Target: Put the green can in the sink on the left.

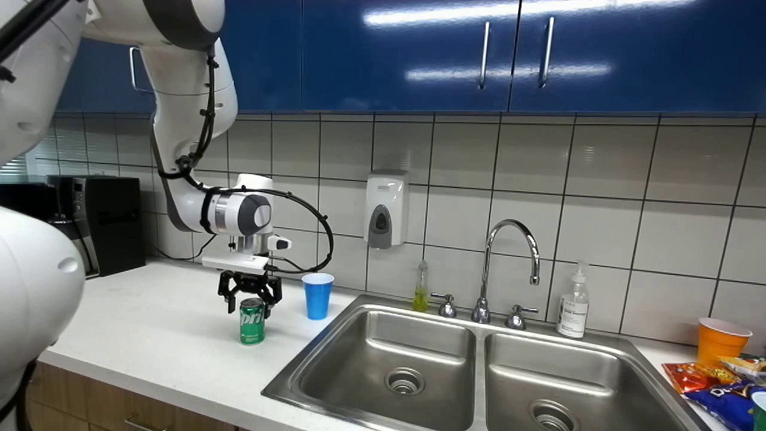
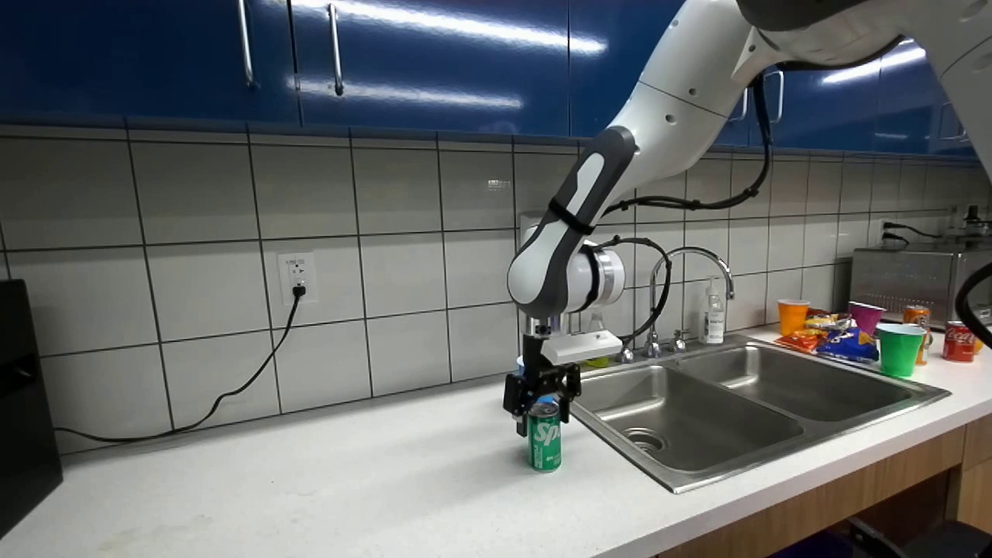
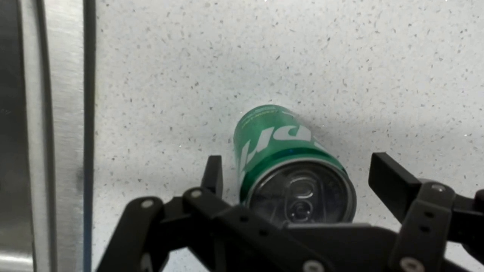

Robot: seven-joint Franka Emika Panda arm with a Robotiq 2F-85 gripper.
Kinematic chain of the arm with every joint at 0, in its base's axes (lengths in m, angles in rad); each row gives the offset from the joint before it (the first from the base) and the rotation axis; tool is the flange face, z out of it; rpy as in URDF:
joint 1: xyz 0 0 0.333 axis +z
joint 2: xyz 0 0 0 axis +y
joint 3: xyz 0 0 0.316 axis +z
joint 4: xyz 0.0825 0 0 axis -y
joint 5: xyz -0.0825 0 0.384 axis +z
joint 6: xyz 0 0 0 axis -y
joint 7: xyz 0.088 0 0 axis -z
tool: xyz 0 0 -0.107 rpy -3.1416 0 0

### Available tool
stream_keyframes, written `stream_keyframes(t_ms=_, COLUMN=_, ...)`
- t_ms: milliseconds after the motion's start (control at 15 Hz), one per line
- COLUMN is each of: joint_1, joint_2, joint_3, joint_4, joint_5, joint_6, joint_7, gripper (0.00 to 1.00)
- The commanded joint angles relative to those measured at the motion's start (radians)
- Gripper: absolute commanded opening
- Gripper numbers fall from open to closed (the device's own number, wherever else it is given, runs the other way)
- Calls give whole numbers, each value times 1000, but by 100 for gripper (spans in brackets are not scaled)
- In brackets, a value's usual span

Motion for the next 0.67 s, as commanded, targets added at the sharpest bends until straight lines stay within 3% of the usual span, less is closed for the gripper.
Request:
stream_keyframes(t_ms=0, joint_1=10, joint_2=22, joint_3=-8, joint_4=32, joint_5=-28, joint_6=-4, joint_7=11, gripper=100)
stream_keyframes(t_ms=400, joint_1=11, joint_2=40, joint_3=-10, joint_4=53, joint_5=-37, joint_6=-5, joint_7=12, gripper=100)
stream_keyframes(t_ms=467, joint_1=10, joint_2=43, joint_3=-9, joint_4=56, joint_5=-36, joint_6=-6, joint_7=9, gripper=76)
stream_keyframes(t_ms=533, joint_1=10, joint_2=45, joint_3=-8, joint_4=59, joint_5=-36, joint_6=-8, joint_7=7, gripper=74)
stream_keyframes(t_ms=600, joint_1=11, joint_2=46, joint_3=-10, joint_4=60, joint_5=-39, joint_6=-10, joint_7=9, gripper=65)
